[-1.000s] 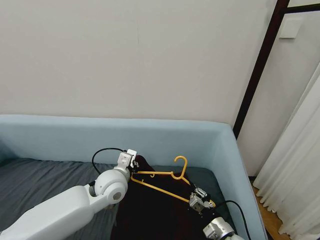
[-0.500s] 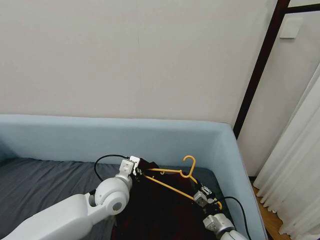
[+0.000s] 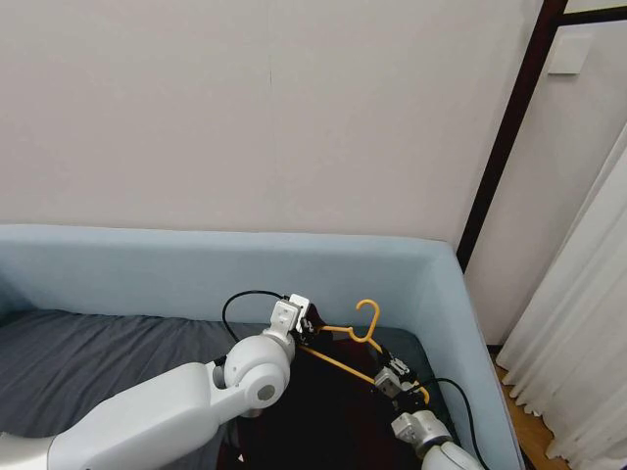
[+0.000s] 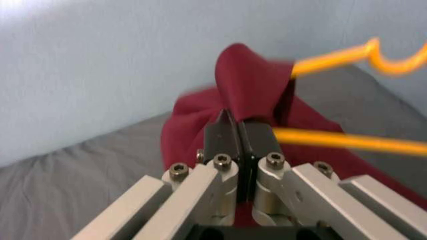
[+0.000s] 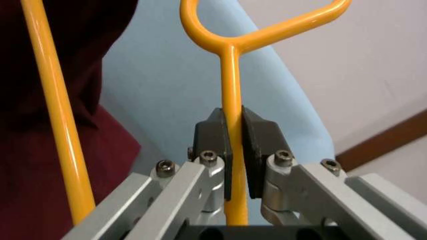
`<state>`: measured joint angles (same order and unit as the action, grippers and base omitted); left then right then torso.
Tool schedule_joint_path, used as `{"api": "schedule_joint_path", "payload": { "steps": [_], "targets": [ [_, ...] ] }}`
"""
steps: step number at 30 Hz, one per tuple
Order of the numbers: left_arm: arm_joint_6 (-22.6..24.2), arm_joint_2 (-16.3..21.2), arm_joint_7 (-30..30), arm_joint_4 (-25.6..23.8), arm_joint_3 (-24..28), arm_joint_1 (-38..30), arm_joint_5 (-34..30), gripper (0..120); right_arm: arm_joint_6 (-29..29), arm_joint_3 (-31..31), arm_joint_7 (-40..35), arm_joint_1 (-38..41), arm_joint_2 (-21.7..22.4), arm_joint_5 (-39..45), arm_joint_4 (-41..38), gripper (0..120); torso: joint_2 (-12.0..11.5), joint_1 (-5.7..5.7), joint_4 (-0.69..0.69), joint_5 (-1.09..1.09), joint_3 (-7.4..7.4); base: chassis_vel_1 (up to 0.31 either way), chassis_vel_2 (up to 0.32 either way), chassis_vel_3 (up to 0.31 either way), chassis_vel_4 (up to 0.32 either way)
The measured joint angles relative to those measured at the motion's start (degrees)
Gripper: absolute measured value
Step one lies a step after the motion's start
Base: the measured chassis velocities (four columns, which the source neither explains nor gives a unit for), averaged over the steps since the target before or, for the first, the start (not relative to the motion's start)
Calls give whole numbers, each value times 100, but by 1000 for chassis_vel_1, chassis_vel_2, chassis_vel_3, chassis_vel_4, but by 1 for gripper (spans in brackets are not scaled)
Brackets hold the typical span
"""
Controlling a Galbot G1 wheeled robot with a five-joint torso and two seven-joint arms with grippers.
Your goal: Pick up the clothes from the sofa and hang them on the clothes hanger.
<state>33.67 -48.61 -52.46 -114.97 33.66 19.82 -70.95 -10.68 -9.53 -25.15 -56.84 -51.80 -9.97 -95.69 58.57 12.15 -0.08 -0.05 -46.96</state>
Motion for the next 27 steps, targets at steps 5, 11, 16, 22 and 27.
{"api": "schedule_joint_path", "payload": {
  "steps": [5, 11, 16, 22, 27],
  "targets": [
    [-73, -8, 95, -21, -44, 218, 289, 0, -5, -45, -7, 79, 7, 58, -57, 4, 1, -1, 1, 0, 0, 0, 0, 0, 0],
    [-109, -360, 144, 275, 83, -144, 396, 0, 147, -303, 81, 358, -61, -143, 94, 4, 0, 0, 0, 1, 0, 0, 0, 0, 0],
    [-113, -528, 155, 393, 184, -447, 389, 0, 253, -347, 92, 432, -100, -327, 203, 4, 0, 0, 0, 1, 0, 0, 0, 0, 0],
    [-111, -516, 200, 525, 452, -1169, 125, 0, 461, -105, 142, 189, -21, -587, 37, 4, 1, 0, -2, 1, 0, 0, 0, 0, 0],
    [-82, -150, 250, 515, 367, -1212, 122, 0, 530, 110, 152, 8, 115, -564, -114, 4, 1, 0, 2, -1, 0, 0, 0, 0, 0]
  ]
}}
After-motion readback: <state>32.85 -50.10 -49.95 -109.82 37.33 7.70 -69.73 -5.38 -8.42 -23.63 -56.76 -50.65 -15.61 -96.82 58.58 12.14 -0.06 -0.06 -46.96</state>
